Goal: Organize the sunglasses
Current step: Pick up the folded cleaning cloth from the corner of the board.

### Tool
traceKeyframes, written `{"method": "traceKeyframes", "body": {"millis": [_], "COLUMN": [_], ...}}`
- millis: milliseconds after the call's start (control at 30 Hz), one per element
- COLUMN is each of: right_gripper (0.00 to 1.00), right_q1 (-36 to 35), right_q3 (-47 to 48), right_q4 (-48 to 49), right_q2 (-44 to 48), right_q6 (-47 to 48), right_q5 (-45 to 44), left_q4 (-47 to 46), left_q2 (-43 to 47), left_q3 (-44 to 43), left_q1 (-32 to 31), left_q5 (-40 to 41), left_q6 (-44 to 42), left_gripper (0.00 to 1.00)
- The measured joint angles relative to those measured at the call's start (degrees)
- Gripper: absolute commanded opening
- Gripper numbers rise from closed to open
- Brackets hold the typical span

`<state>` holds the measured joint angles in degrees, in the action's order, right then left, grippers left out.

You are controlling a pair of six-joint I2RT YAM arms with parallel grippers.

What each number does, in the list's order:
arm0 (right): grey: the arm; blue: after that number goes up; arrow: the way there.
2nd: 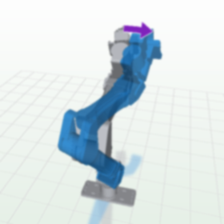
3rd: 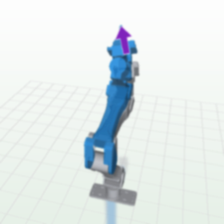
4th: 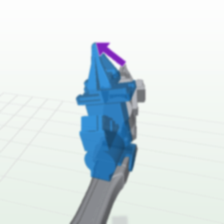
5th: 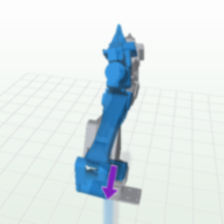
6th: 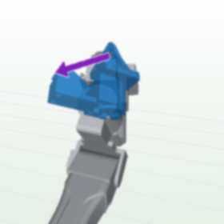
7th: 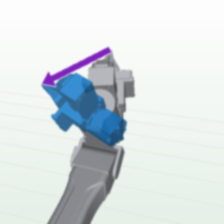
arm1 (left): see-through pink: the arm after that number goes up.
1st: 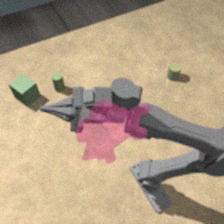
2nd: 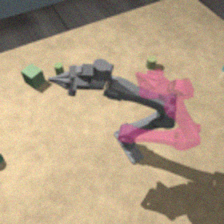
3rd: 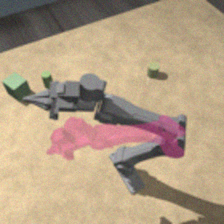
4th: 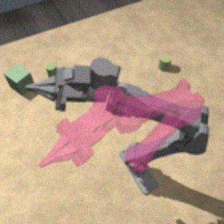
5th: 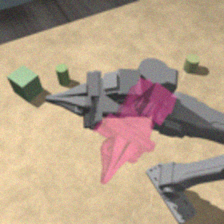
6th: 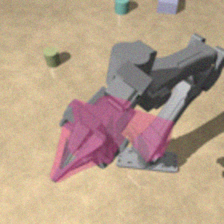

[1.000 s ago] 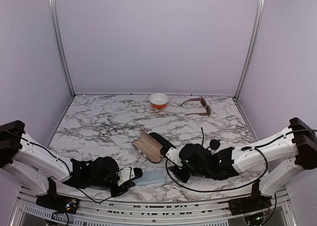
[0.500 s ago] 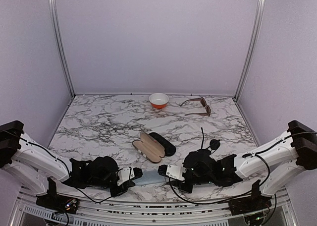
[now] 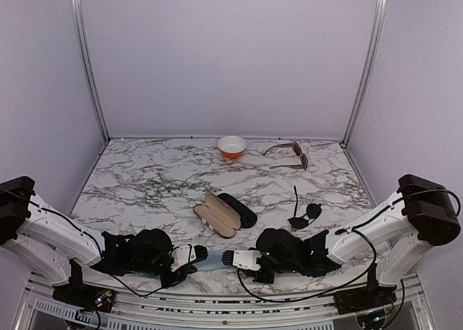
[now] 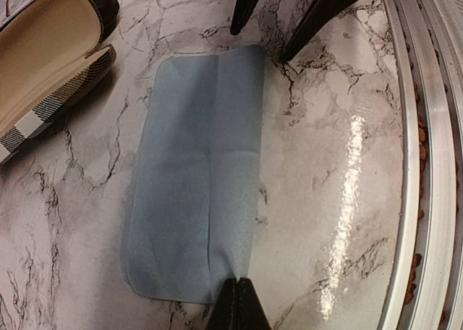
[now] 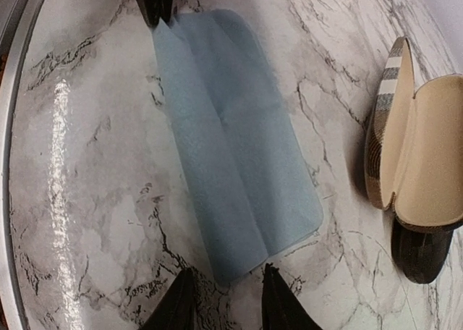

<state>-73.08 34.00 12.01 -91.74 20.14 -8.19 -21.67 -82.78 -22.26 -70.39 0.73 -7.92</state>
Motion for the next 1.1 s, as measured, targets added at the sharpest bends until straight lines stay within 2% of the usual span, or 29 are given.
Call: {"method": "traceKeyframes", "body": {"millis": [133, 233, 467, 633, 933, 1100], "right_gripper": [0.3, 0.23, 0.15, 0.01, 0.0, 0.0], "right_q1": [-0.04, -0.07, -0.37, -0.74, -1.97, -2.4], "right_q3": [0.11, 0.79, 1.95, 2.01, 2.1, 1.92], "right_q4": [1.27, 1.55, 2.1, 2.21, 1.86, -0.48], "right_q2": [-0.76, -1.6, -3.34, -3.74, -3.78, -1.14], "right_q6": [1.4, 2.4, 3.52, 3.8, 3.26, 1.92], "right_q5": [-0.52, -0.79, -1.31, -1.31, -2.4, -3.08], "left_q4": [-0.02, -0.02, -0.02, -0.02, 0.04, 0.42], "left_q2": [0.0, 0.0, 0.0, -0.09, 0.09, 3.74], "left_q3": [0.02, 0.02, 0.04, 0.04, 0.02, -0.11], "left_q1": [-0.13, -0.13, -0.13, -0.13, -0.13, -0.13], "left_q5": [0.0, 0.0, 0.02, 0.02, 1.16, 2.27], "left_q6": [0.0, 0.02, 0.09, 0.2, 0.44, 0.44], "left_gripper": [0.0, 0.0, 0.0, 0.0, 0.0, 0.0]}}
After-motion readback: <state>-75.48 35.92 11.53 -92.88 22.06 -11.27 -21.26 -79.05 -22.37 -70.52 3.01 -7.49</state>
